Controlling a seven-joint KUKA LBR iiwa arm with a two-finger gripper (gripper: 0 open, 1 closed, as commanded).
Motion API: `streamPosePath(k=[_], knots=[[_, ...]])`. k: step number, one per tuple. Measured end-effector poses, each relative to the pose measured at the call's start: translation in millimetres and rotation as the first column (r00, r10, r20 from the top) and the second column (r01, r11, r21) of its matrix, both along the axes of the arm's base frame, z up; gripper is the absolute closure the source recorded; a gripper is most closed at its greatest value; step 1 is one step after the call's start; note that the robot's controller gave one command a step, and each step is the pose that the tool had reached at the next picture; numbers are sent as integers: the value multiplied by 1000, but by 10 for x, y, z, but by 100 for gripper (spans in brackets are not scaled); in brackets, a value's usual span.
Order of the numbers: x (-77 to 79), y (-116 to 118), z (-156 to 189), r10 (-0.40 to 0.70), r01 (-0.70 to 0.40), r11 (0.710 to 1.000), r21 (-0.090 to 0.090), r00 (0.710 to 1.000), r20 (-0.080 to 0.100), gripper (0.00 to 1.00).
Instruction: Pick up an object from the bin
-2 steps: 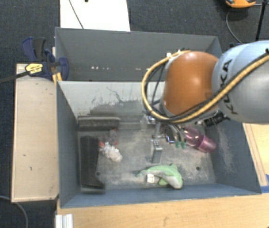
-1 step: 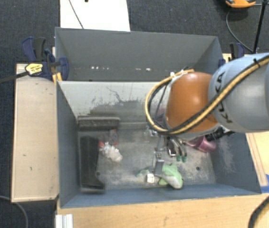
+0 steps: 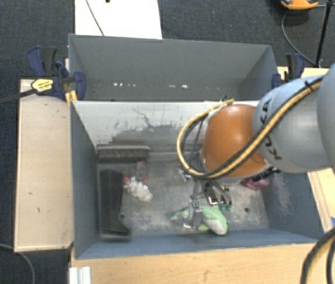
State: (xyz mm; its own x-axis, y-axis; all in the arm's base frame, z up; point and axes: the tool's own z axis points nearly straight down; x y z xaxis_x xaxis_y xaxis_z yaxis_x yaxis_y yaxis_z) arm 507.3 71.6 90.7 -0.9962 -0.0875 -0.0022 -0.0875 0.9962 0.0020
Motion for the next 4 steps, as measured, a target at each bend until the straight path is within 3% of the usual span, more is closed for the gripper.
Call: streamPosePath(k=[1, 2, 3, 4], knots=[[-32, -34, -85, 243, -243, 970, -2, 970, 5, 0], [-81, -604, -204, 68, -68, 998, 0, 998, 0, 100], [-81, -603, -204, 67, -67, 998, 0, 998, 0, 100], [23, -452, 1222, 422, -422, 907, 0, 907, 2, 100]])
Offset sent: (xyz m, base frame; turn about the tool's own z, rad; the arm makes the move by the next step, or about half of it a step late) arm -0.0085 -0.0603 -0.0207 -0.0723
